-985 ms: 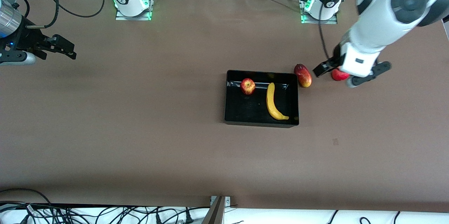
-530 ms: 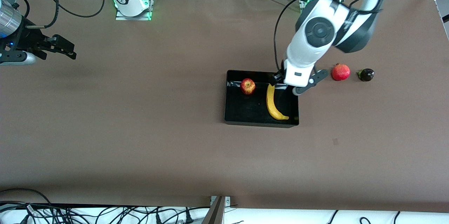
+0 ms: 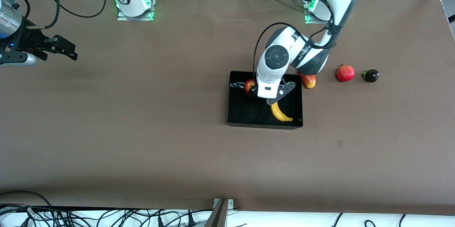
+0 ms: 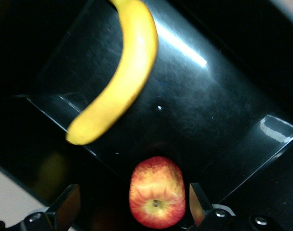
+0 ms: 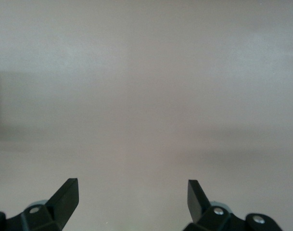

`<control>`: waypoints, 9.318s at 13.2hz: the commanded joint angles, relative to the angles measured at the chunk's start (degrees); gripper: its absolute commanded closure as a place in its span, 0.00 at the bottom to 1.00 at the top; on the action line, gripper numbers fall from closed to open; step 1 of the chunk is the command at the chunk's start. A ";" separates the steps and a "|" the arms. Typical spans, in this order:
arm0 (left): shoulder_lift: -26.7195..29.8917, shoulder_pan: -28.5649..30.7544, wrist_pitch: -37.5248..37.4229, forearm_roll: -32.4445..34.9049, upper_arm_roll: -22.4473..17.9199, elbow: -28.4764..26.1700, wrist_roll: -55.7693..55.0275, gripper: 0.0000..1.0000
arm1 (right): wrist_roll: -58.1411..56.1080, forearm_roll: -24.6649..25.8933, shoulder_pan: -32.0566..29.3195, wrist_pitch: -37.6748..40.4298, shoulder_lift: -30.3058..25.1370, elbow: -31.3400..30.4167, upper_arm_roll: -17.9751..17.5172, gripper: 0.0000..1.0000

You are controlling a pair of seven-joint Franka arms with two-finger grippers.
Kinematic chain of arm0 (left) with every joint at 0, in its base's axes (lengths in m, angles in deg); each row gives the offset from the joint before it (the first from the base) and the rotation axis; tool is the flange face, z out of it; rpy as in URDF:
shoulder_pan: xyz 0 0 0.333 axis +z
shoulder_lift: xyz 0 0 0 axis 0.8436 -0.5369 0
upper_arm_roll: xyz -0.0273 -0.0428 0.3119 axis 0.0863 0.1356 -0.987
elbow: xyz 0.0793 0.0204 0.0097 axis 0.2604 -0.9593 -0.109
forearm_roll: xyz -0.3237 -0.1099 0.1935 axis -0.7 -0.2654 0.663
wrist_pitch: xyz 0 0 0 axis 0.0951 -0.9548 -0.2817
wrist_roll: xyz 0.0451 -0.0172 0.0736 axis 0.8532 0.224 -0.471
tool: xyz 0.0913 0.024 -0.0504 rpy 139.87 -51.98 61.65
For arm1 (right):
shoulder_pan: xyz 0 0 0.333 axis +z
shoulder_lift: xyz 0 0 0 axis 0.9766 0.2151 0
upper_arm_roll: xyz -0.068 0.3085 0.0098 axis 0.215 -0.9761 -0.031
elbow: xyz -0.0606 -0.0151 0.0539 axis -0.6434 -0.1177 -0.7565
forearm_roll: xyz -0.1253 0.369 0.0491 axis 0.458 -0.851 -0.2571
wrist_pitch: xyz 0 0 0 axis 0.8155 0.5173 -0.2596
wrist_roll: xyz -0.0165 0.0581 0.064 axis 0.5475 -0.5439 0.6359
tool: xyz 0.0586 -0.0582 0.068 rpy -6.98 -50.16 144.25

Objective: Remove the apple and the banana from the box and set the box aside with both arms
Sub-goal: 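Close the left gripper on the red-yellow apple and lift it, then carry the apple out of the tray and set it on the table, then lower the left gripper into the tray and grasp the yellow banana, then lift the banana out with the left gripper while the right gripper reaches the tray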

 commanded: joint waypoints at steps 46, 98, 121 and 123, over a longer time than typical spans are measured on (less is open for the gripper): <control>-9.71 32.88 14.17 16.01 -3.99 2.28 58.26 0.94 | -0.91 0.72 -0.65 0.75 0.25 1.04 -0.50 0.00; -2.51 5.55 -13.10 2.76 -2.59 10.69 16.48 1.00 | -0.56 0.72 -0.65 0.75 0.25 1.04 -0.50 0.00; -9.19 29.72 6.32 3.10 -17.62 7.06 89.02 1.00 | 26.82 -5.43 30.89 -21.99 32.48 11.04 -2.96 0.00; -9.89 29.81 15.03 3.10 -17.62 2.30 88.58 1.00 | 32.98 -5.78 33.97 -26.12 36.79 13.86 -2.96 0.00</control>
